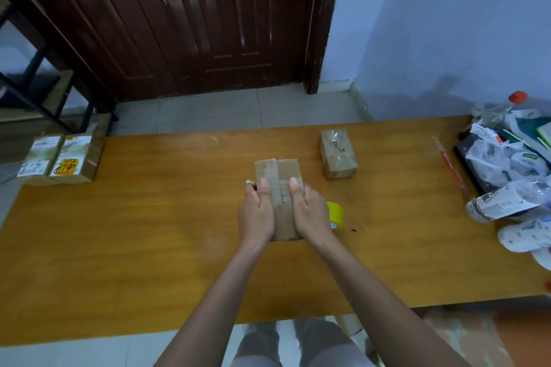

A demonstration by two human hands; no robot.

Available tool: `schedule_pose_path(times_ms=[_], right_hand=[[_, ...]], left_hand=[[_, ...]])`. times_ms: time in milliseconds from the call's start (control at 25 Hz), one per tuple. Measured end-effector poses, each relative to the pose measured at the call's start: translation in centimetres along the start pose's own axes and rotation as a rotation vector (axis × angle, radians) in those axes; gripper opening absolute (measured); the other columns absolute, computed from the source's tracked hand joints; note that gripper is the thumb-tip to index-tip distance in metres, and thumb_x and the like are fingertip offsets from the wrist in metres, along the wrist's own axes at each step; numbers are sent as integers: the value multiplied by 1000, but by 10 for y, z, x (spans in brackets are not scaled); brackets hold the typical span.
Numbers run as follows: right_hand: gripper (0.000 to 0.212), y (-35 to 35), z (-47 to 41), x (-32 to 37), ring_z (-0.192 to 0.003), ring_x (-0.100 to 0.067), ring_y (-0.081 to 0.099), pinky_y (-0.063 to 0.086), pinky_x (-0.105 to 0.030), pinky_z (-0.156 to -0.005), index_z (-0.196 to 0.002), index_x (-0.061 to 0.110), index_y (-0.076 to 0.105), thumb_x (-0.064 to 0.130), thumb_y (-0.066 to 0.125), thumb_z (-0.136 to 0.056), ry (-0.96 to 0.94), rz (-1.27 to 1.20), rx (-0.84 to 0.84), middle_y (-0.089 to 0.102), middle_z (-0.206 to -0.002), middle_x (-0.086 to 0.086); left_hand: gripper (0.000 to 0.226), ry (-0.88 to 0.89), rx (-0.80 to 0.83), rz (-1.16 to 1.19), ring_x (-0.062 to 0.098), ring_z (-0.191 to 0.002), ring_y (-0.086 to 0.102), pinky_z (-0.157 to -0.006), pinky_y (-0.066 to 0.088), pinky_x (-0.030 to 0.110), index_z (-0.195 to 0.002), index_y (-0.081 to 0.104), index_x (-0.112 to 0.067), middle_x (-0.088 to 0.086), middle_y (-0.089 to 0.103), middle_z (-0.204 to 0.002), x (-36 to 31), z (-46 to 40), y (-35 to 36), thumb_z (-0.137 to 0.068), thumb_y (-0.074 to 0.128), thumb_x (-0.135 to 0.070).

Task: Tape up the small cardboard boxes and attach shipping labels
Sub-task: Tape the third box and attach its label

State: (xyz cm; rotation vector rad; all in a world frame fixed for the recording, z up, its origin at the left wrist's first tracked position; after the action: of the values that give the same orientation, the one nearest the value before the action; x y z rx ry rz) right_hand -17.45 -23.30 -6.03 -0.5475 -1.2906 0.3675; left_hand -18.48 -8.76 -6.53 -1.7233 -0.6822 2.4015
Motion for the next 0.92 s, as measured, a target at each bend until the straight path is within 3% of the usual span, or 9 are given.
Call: schedule_pose_path(times_ms=[120,200,320,480,680,800,920], right_hand=[[51,7,3,0,-109,-18,59,47,-38,-96,-117,12,63,45,26,-104,94,-283,105,65,-118,-6],[52,13,3,-1,-115,-11,57,45,-33,-100,-124,23,60,50,21,-103,218,-550,219,63,-124,2],[52,18,5,-10,-103,-11,65,54,-28,-81,-119,28,63,60,28,-99,363,-707,285,69,-112,6],[55,31,4,-11,-111,-28,64,51,-50,-96,-128,9,54,52,41,-98,354,-921,291,65,-121,-13],[23,31,-4,-17,-78,-17,65,55,-30,-65,-92,19,56,36,44,-102,297,-846,173,67,-81,2],[37,32,-7,-16,-95,-16,68,58,-34,-80,-102,29,67,56,42,-97,299,-660,228,72,-98,5],[64,34,-6,-12,-94,-13,68,58,-41,-82,-112,24,67,74,58,-73,245,-453,231,71,-104,7]], left_hand=[[60,-91,134,200,25,-121,56,-102,46,48,-136,51,-15,11,58,-133,5,-5,4,-103,17,-52],[61,-150,266,428,25,-120,59,-101,48,50,-136,54,-18,9,61,-131,7,-6,9,-100,24,-57],[68,-212,406,678,26,-113,65,-94,54,48,-131,60,-19,8,68,-122,7,0,15,-90,33,-66],[69,-181,382,768,29,-114,64,-91,54,47,-136,55,-14,12,66,-125,15,-1,19,-96,25,-61],[52,-354,196,668,22,-86,74,-62,58,33,-108,70,-17,4,77,-95,39,-8,12,-101,32,-52],[49,-362,187,509,20,-93,71,-74,59,37,-110,68,-25,3,75,-101,44,-15,6,-102,28,-53],[53,-211,219,428,20,-104,66,-87,56,43,-125,58,-26,0,68,-115,31,-18,6,-98,31,-62]])
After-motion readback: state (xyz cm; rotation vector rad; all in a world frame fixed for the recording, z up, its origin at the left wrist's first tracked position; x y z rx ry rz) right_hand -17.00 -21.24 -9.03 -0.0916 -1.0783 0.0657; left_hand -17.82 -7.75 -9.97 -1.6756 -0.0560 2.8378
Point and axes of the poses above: each hand's wrist, its own z-axis away from the middle knuckle, its own y-axis out of the palm, x = y × z, the point moved 8 cm from there along -z, towards the middle knuckle
